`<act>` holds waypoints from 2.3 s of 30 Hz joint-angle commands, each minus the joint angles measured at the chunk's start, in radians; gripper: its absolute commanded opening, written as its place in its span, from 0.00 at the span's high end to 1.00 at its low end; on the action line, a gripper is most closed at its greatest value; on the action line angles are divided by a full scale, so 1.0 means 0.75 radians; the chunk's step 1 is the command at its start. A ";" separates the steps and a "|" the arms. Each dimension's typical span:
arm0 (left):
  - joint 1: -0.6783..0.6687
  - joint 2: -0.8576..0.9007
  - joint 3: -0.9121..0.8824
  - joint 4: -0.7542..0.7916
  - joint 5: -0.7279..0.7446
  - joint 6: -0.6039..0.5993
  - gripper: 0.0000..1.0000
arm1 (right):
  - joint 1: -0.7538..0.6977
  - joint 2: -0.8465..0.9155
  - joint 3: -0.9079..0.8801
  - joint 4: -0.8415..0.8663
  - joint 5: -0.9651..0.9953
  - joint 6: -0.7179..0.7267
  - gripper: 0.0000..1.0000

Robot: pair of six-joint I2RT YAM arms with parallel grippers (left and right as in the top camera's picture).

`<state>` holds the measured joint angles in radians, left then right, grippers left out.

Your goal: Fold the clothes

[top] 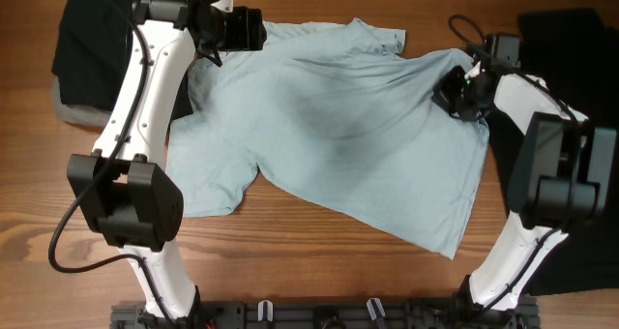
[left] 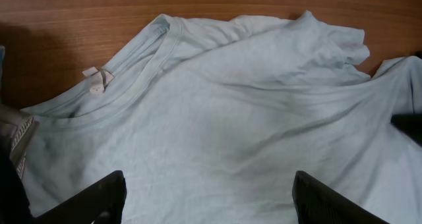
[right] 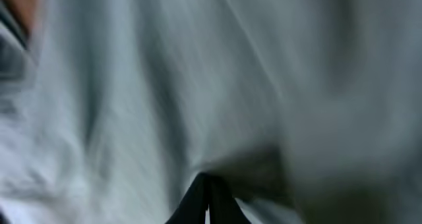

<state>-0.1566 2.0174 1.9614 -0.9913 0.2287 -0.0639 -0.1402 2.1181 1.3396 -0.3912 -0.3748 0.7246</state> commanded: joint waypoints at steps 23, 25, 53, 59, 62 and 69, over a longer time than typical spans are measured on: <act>-0.006 -0.026 0.018 -0.088 -0.018 0.045 0.03 | 0.013 -0.317 0.215 -0.378 -0.145 -0.338 0.84; -0.006 -0.026 0.018 -0.075 -0.018 0.046 0.02 | 0.013 -0.306 0.187 -0.700 0.095 -0.334 0.94; -0.003 -0.026 0.018 -0.168 -0.089 0.046 0.00 | -0.102 -0.317 -0.441 -0.693 0.452 -0.300 0.56; 0.006 -0.025 -0.035 -0.406 -0.138 0.010 0.11 | -0.102 -0.467 -0.271 -0.627 0.192 -0.458 0.48; 0.007 -0.025 -0.151 -0.458 -0.137 -0.103 0.32 | -0.102 -0.528 -0.253 -0.585 0.090 -0.483 0.46; 0.007 -0.025 -0.581 -0.292 -0.125 -0.310 0.31 | -0.102 -0.533 -0.255 -0.754 0.225 -0.449 0.27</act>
<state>-0.1562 2.0155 1.6379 -1.2625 0.1322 -0.2005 -0.2169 1.7275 1.1397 -0.9108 -0.2653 0.3840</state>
